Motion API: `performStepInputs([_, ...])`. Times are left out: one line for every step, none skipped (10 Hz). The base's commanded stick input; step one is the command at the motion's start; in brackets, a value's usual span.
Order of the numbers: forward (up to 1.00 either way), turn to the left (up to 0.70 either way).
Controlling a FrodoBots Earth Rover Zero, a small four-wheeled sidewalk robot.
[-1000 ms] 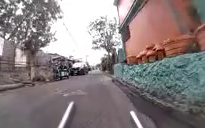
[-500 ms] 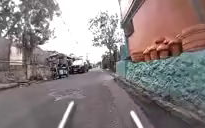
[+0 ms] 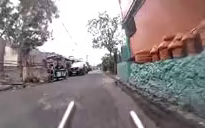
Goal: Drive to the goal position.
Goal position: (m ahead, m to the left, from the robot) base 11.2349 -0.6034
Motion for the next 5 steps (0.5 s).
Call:
performStepInputs([0.85,0.00])
performStepInputs([0.85,0.00])
performStepInputs([0.85,0.00])
performStepInputs([0.85,0.00])
performStepInputs([0.85,0.00])
